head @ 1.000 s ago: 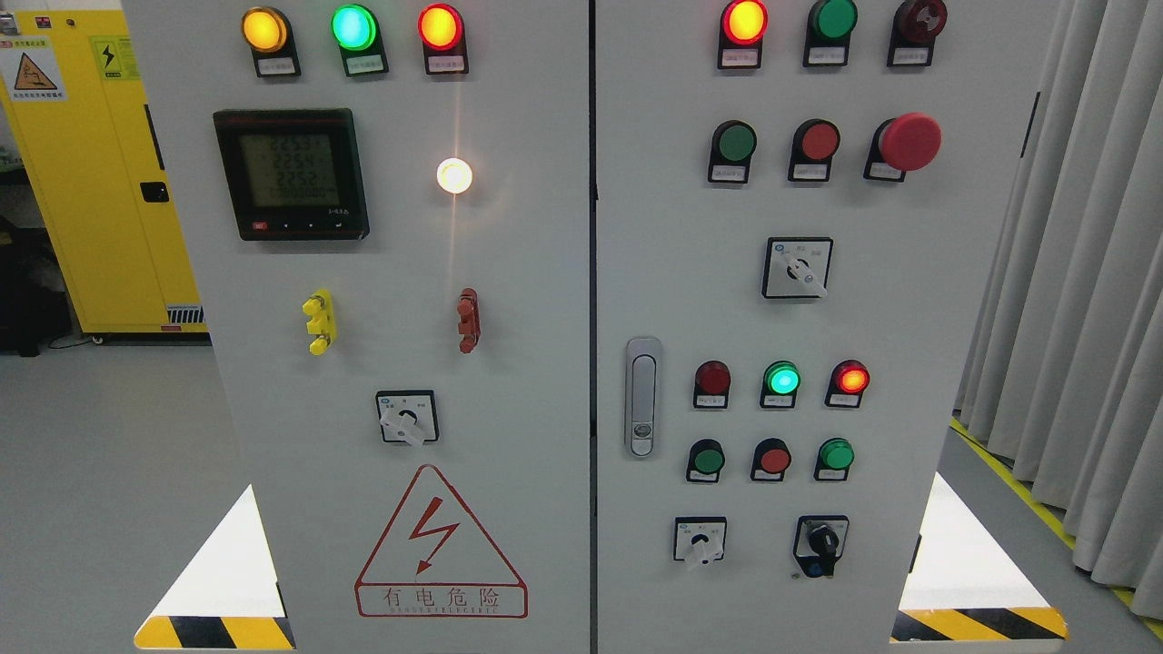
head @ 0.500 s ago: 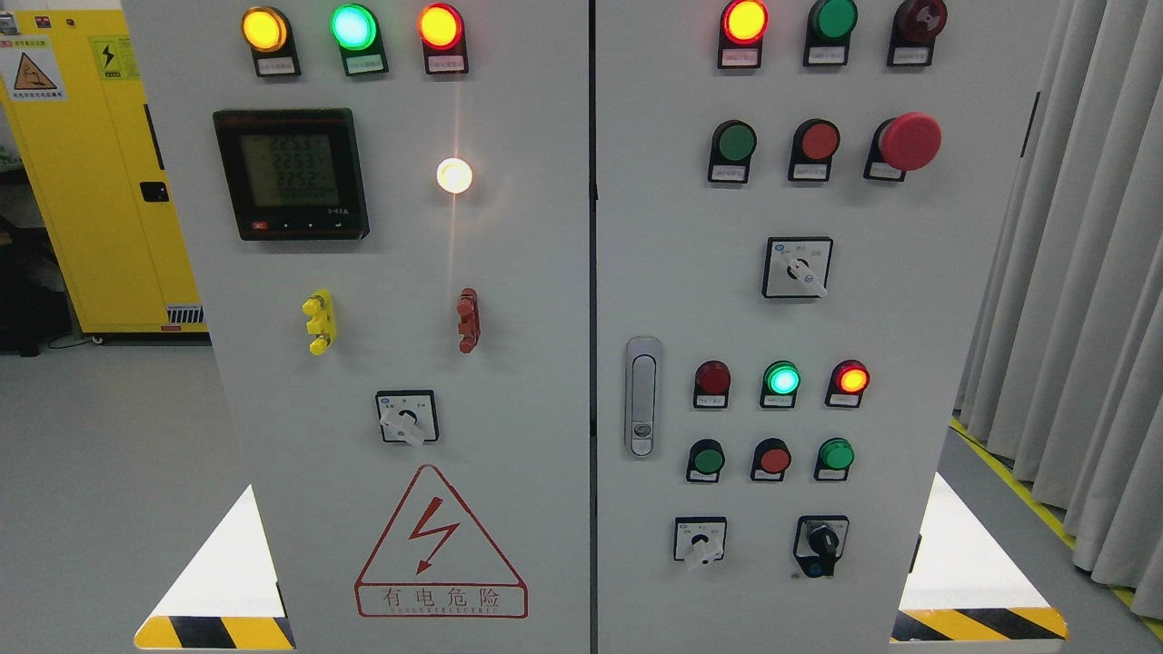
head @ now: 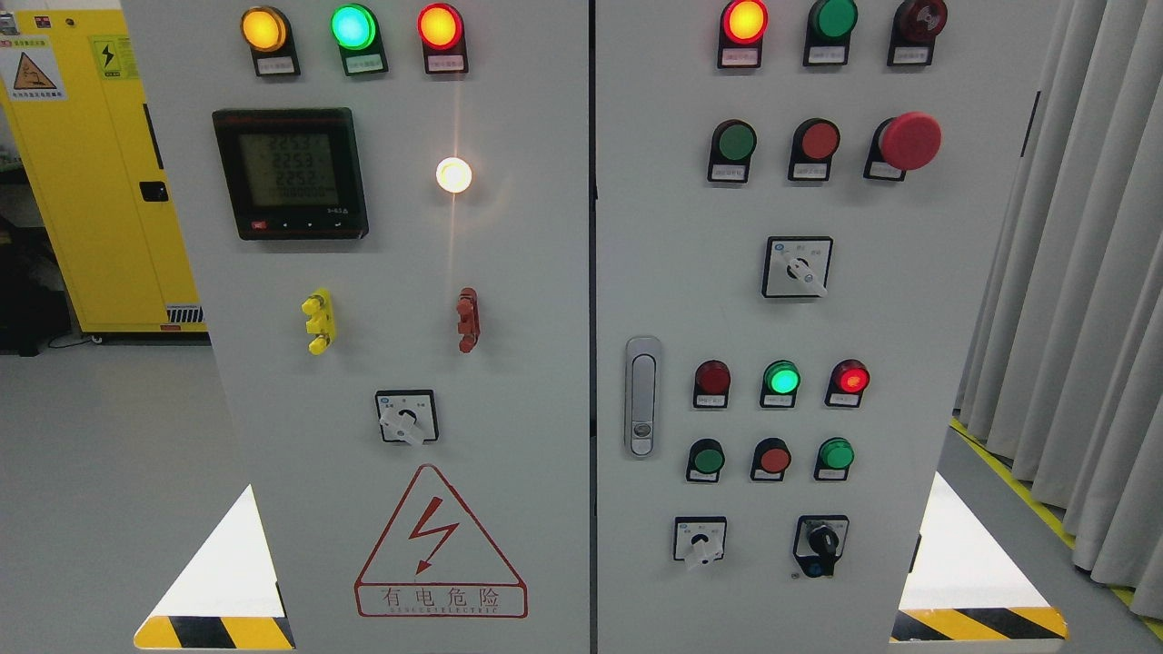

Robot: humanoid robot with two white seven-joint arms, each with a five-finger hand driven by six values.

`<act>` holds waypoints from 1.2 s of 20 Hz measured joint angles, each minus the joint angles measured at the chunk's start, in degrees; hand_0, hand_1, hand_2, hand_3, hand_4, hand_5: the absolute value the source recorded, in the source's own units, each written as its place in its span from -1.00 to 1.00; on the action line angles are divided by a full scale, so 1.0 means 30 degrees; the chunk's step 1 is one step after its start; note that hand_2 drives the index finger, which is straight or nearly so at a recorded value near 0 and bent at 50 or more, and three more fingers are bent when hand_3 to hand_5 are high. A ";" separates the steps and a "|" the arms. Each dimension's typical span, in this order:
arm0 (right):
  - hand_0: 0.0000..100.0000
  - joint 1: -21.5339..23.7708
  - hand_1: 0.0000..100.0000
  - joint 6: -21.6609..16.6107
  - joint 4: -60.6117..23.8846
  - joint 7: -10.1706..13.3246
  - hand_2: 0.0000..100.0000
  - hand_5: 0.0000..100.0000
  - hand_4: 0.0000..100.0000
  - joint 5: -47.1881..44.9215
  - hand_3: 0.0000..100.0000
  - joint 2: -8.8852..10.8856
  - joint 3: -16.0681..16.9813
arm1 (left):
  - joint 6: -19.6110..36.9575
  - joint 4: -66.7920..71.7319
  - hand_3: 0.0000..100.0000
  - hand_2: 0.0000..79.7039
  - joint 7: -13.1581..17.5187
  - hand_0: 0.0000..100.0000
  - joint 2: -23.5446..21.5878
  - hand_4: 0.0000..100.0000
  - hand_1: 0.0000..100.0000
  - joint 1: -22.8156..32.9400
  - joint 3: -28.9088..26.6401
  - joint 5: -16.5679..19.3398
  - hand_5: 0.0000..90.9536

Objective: Press green start button

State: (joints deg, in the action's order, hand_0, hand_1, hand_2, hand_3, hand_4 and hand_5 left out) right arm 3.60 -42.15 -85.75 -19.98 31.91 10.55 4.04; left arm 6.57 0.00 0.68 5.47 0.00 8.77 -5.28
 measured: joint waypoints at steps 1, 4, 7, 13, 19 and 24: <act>-0.20 -0.0378 0.45 0.0000 -0.0293 0.0214 -1.00 0.77 0.56 0.0488 0.55 0.0000 0.0167 | 0.0000 0.0000 -1.00 -1.00 0.0001 -0.76 0.0013 -1.00 0.11 0.0000 0.0000 0.0000 -1.00; 0.00 -0.1460 0.46 0.0000 -0.1029 0.0427 -1.00 0.77 0.57 0.1826 0.56 0.0000 0.0603 | 0.0000 0.0000 -1.00 -1.00 0.0000 -0.76 0.0041 -1.00 0.11 0.0000 0.0002 0.0001 -1.00; 0.21 -0.2490 0.47 0.0025 -0.1640 0.0496 -1.00 0.77 0.57 0.2749 0.56 0.0000 0.0930 | 0.0000 0.0000 -1.00 -1.00 0.0000 -0.76 0.0065 -1.00 0.11 0.0000 0.0003 0.0001 -1.00; 0.61 -0.4265 0.49 0.0190 -0.2558 0.0522 -1.00 0.78 0.58 0.3932 0.57 0.0000 0.1364 | 0.0000 0.0000 -1.00 -1.00 -0.0001 -0.76 0.0097 -1.00 0.11 0.0000 0.0005 0.0001 -1.00; 0.84 -0.5768 0.51 0.0445 -0.3100 0.0442 -1.00 0.78 0.57 0.4780 0.59 -0.0008 0.1494 | 0.0000 0.0000 -1.00 -1.00 -0.0002 -0.76 0.0113 -1.00 0.11 0.0000 0.0005 0.0002 -1.00; 0.88 -0.6716 0.51 0.0932 -0.3386 -0.0144 -1.00 0.79 0.57 0.5175 0.60 -0.0013 0.1375 | 0.0001 0.0000 -1.00 -1.00 -0.0002 -0.76 0.0124 -1.00 0.11 0.0000 0.0005 0.0002 -1.00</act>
State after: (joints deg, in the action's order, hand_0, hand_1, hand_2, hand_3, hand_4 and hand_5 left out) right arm -16.55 -39.36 -95.91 -20.41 47.43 10.51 8.16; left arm 6.58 0.00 0.67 5.84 0.00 8.79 -5.27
